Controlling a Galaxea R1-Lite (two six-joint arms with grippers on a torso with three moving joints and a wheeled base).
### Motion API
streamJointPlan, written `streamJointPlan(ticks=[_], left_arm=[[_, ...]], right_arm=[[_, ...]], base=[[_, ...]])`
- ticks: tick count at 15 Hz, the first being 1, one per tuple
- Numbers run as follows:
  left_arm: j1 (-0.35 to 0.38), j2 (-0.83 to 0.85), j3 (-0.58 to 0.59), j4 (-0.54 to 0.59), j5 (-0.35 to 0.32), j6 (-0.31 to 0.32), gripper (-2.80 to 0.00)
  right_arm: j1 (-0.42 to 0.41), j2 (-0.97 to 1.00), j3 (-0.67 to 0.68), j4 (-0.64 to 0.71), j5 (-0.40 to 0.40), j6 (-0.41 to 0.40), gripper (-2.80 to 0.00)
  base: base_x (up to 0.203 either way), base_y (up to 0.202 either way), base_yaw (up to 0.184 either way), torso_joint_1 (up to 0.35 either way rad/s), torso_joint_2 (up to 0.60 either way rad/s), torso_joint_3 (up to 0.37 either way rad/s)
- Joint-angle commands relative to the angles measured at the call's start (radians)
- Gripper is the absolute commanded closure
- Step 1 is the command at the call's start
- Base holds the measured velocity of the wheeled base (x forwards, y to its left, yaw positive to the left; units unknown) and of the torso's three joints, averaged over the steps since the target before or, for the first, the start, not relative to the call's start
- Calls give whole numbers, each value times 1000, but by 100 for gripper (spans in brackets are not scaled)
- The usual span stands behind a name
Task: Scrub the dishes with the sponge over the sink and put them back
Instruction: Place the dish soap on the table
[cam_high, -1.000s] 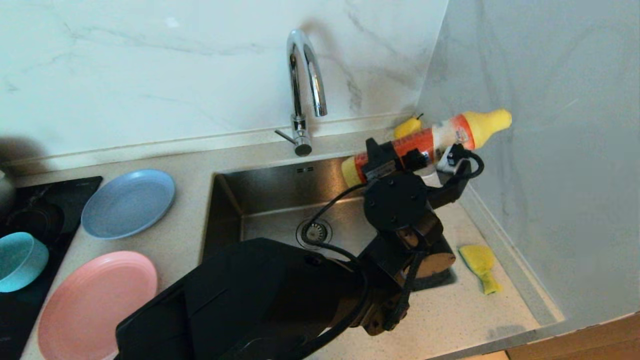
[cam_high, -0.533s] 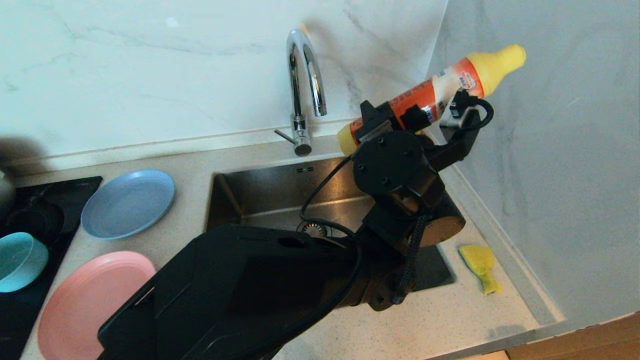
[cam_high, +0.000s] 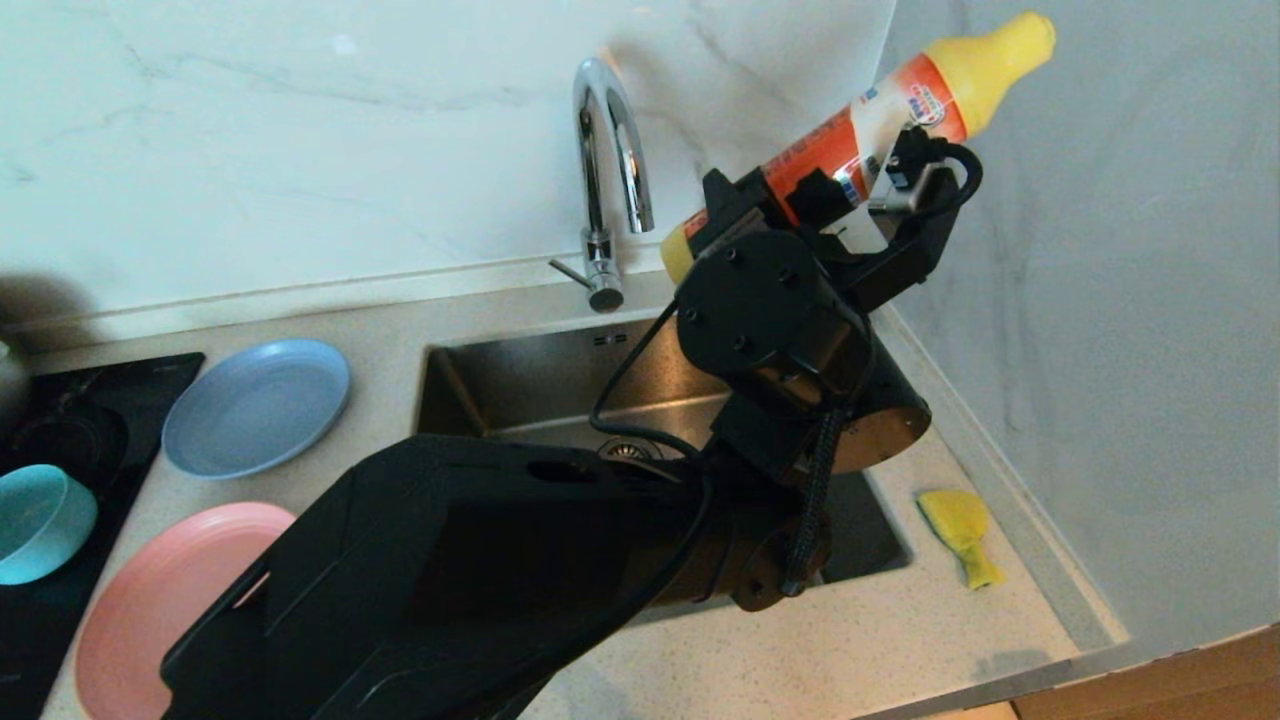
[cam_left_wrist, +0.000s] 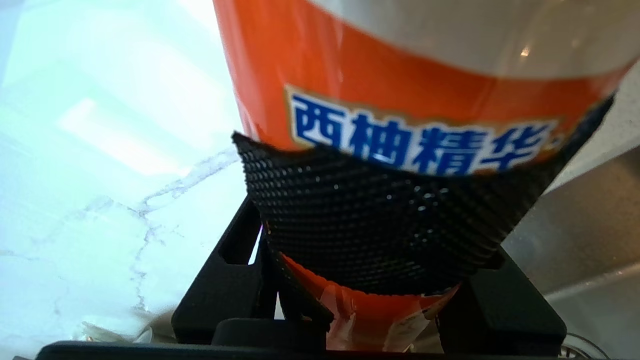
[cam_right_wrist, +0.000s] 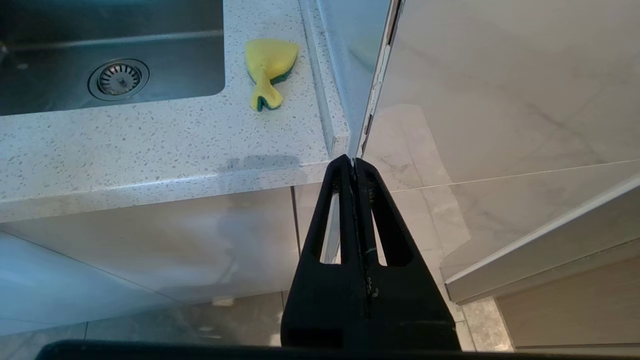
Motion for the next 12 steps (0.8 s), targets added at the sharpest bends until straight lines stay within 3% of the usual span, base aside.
streamJointPlan(ticks=[1,7,12], left_arm=[[-2,-9,0,-12,5,8,0],[-1,-39,3,-37,6,5,0],[-2,-67,-5,-3,11,-79,0]], right_arm=[[1,0,-1,0,1,0,0],[1,0,0,0,1,0,0],[1,0,-1,0,1,0,0]], base=[[0,0,0,0,0,0],[0,0,0,0,0,0],[0,0,0,0,0,0]])
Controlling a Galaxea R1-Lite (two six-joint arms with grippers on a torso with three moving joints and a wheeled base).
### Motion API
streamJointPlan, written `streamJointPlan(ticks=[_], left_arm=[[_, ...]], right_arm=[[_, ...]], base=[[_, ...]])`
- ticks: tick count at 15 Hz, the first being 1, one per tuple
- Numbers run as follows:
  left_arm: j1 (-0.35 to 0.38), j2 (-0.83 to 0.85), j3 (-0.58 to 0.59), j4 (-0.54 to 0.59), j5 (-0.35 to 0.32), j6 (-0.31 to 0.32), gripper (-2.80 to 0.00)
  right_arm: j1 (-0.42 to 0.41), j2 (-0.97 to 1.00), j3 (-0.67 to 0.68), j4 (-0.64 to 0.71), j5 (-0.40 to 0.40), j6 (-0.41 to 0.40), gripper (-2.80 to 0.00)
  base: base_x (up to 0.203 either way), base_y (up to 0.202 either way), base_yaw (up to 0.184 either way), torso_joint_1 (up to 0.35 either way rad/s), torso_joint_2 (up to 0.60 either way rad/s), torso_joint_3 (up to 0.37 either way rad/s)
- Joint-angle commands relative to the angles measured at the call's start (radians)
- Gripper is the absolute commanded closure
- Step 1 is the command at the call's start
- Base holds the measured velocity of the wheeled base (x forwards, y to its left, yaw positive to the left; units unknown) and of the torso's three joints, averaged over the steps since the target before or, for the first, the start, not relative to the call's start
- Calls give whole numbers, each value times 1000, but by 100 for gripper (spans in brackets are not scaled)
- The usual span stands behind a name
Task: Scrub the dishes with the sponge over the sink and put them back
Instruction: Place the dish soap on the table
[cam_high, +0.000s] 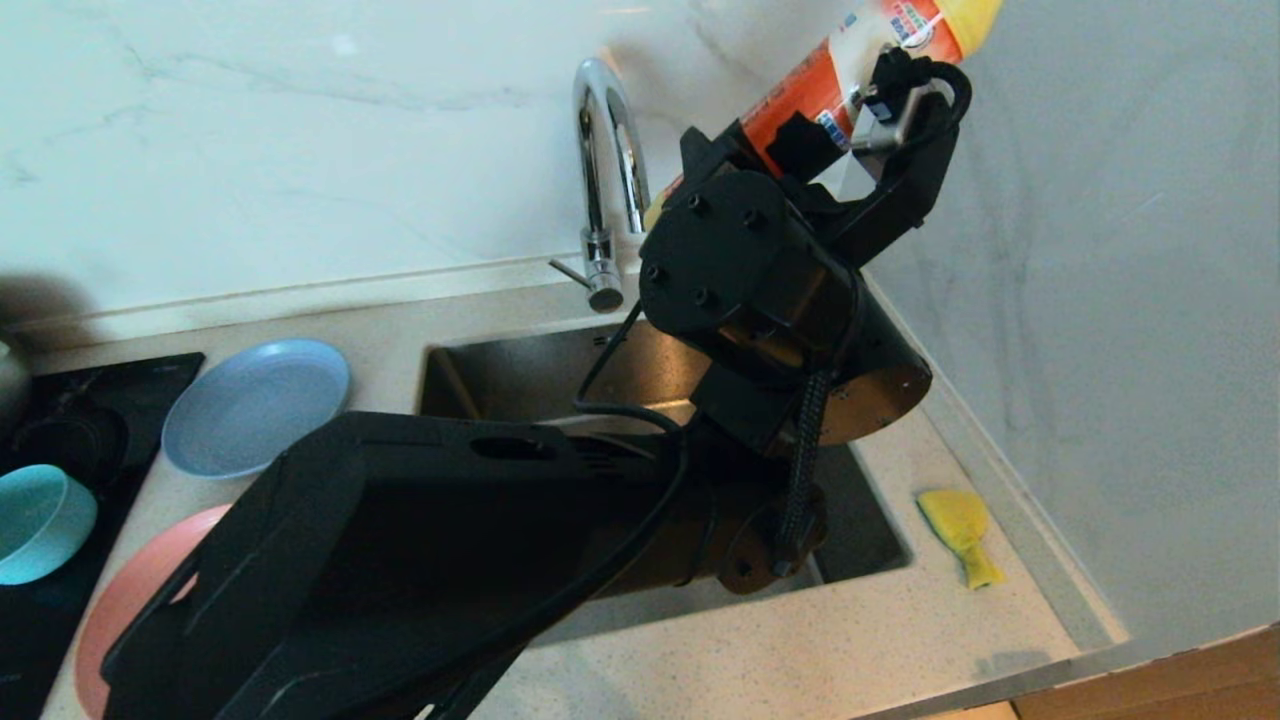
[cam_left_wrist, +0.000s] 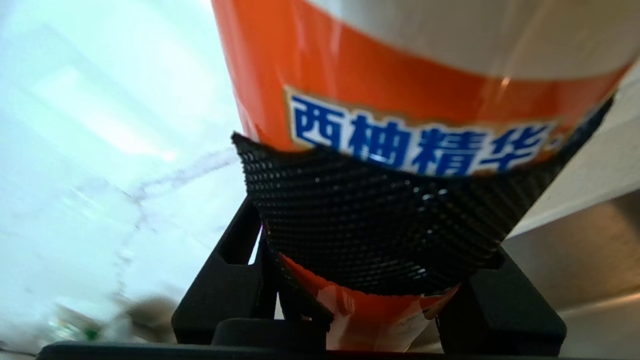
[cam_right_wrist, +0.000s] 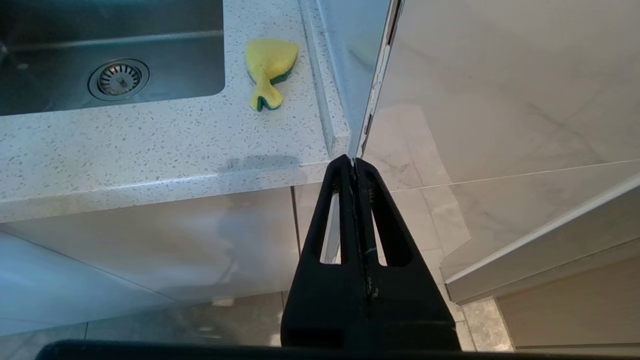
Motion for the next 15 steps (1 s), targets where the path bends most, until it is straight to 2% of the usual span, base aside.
streamJointPlan(ticks=[1,6,11,13,15], left_arm=[[-1,-27,-2,30,8,-44,0],[-32,-133,-6,350,-6,-341,0],[-42,-258,-5,686,-177,-614,0],[-34,-323,-5,833,-264,-746,0],[-22,-381,-5,937,-333,-801,0]], right_arm=[[0,0,0,0,1,0,0],[0,0,0,0,1,0,0],[0,0,0,0,1,0,0],[0,0,0,0,1,0,0],[0,0,0,0,1,0,0]], base=[[0,0,0,0,0,0],[0,0,0,0,0,0],[0,0,0,0,0,0],[0,0,0,0,0,0],[0,0,0,0,0,0]])
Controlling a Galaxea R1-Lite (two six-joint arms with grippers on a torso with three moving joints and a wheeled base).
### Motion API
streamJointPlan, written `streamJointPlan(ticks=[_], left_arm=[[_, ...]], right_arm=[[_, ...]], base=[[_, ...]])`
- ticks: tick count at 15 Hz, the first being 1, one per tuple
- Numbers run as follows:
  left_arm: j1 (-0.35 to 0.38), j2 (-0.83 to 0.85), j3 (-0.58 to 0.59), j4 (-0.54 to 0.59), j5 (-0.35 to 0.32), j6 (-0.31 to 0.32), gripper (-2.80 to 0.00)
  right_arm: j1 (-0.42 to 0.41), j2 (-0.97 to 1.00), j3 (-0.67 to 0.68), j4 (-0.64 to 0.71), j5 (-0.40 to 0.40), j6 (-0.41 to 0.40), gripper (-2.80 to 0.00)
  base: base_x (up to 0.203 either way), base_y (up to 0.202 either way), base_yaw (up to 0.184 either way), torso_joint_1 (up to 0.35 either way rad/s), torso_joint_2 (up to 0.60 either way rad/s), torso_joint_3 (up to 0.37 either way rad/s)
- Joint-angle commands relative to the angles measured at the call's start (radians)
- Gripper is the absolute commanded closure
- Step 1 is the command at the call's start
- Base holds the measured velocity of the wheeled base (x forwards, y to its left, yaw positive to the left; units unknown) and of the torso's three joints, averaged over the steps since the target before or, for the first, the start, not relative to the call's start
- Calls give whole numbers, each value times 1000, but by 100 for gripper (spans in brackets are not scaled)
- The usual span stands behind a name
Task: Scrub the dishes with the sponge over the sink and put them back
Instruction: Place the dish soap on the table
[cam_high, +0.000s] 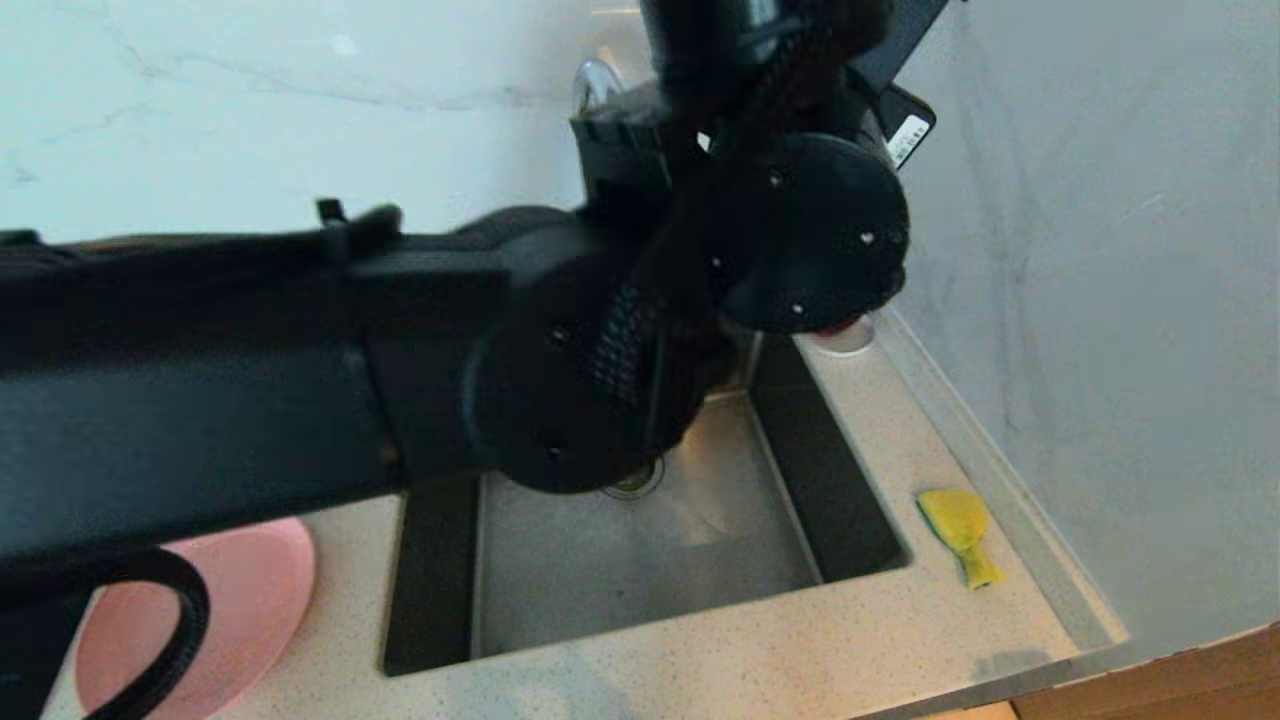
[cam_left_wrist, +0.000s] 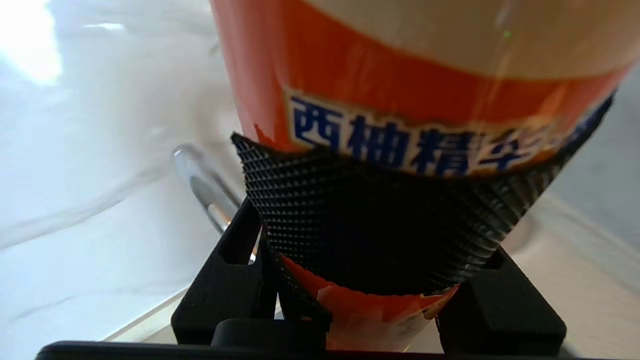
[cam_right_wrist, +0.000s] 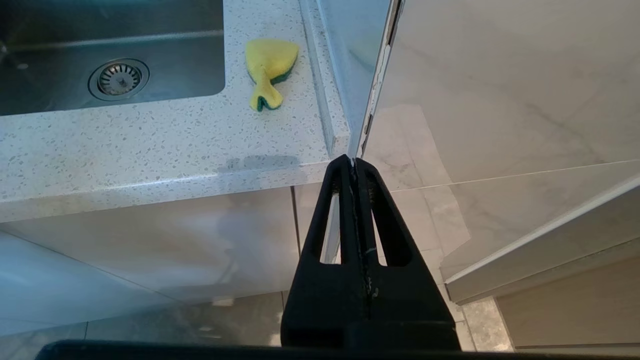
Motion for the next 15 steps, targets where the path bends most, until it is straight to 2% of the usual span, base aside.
streamJointPlan(ticks=[1,3,6,8,12,15], left_arm=[[20,-96,1,80,-51,-27,0],[61,-135,2,116,-85,-72,0],[125,-216,4,250,-103,-166,0],[180,-268,7,302,-143,-216,0],[359,-384,13,450,-242,-304,0],[536,-458,30,529,-322,-390,0]], right_arm=[[0,0,0,0,0,0,0],[0,0,-1,0,0,0,0],[0,0,0,0,0,0,0],[0,0,0,0,0,0,0],[0,0,0,0,0,0,0],[0,0,0,0,0,0,0]], base=[[0,0,0,0,0,0],[0,0,0,0,0,0],[0,0,0,0,0,0],[0,0,0,0,0,0],[0,0,0,0,0,0],[0,0,0,0,0,0]])
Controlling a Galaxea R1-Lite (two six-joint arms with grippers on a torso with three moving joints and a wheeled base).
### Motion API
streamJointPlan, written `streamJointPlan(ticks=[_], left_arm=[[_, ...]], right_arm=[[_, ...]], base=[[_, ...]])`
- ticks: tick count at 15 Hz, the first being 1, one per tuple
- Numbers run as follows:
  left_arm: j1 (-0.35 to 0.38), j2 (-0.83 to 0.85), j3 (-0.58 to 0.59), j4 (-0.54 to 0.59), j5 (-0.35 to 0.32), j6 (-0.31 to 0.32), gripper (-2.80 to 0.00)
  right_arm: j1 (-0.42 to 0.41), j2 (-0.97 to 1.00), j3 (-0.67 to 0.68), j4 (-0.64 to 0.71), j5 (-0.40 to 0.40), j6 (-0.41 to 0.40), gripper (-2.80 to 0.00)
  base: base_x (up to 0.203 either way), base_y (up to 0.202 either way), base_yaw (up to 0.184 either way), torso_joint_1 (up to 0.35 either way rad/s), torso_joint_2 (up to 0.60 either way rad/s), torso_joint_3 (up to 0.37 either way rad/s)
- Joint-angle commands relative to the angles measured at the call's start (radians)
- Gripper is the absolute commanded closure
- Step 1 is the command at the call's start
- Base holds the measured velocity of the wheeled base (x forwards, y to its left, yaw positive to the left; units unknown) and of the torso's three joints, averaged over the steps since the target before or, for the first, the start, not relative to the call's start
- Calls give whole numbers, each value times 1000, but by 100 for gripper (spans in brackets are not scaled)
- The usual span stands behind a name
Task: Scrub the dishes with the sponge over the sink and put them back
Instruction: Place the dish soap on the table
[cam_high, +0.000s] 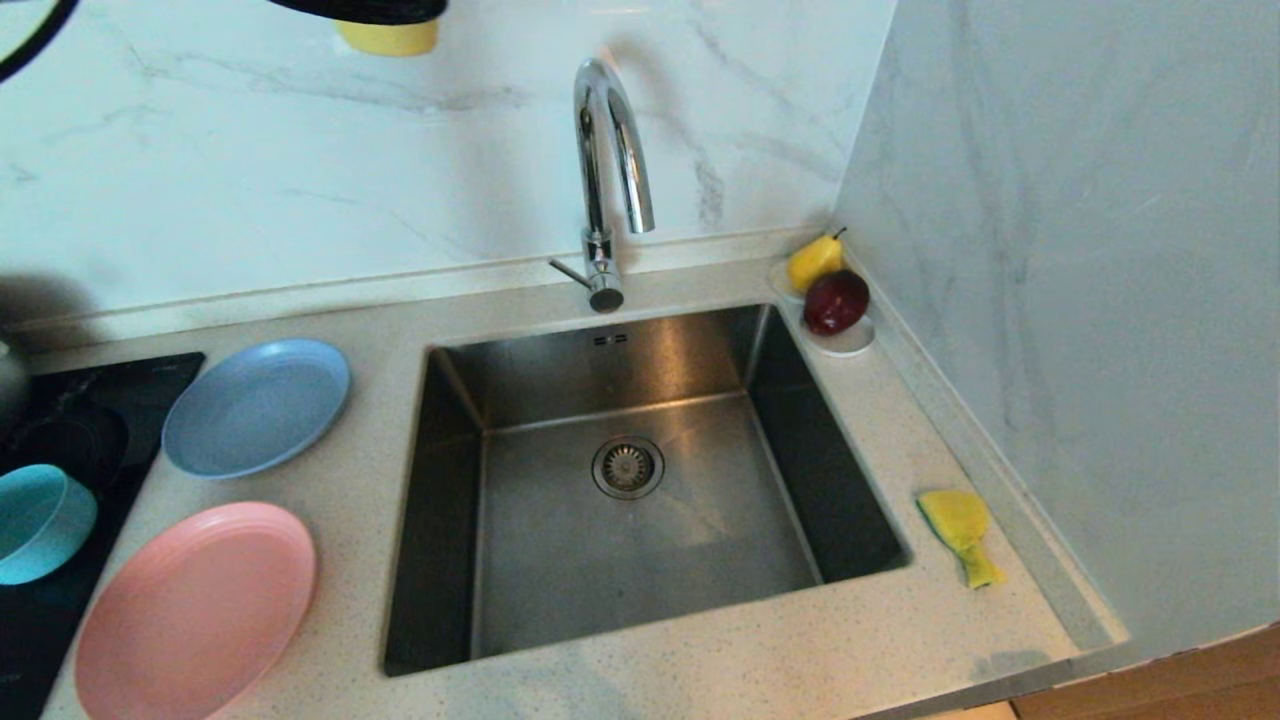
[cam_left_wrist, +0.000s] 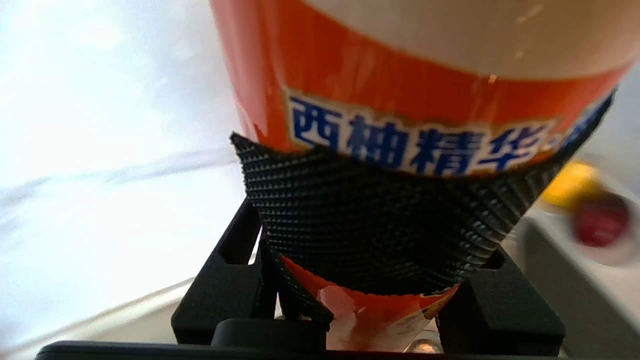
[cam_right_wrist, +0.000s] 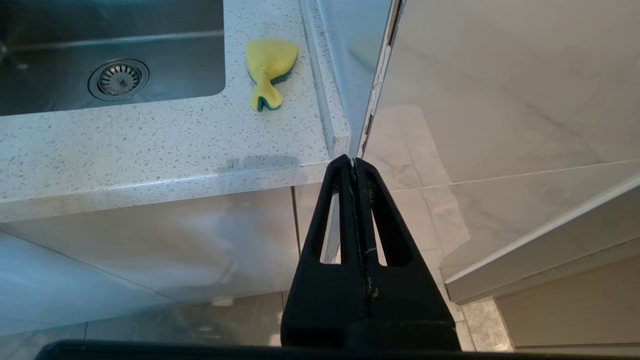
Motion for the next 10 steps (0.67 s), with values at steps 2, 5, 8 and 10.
streamJointPlan(ticks=[2,5,8,10], left_arm=[[242,-115,81,14,-89,-68,0],[457,-166,223,-17,-161,-206,0],[549,-153,298,-44,-166,-344,0],[566,-149,379,-104,-166,-373,0]], right_arm=[[0,0,-1,0,1,0,0],[0,0,0,0,1,0,0],[0,0,0,0,1,0,0],[0,0,-1,0,1,0,0]], base=[[0,0,0,0,0,0],[0,0,0,0,0,0],[0,0,0,0,0,0],[0,0,0,0,0,0]])
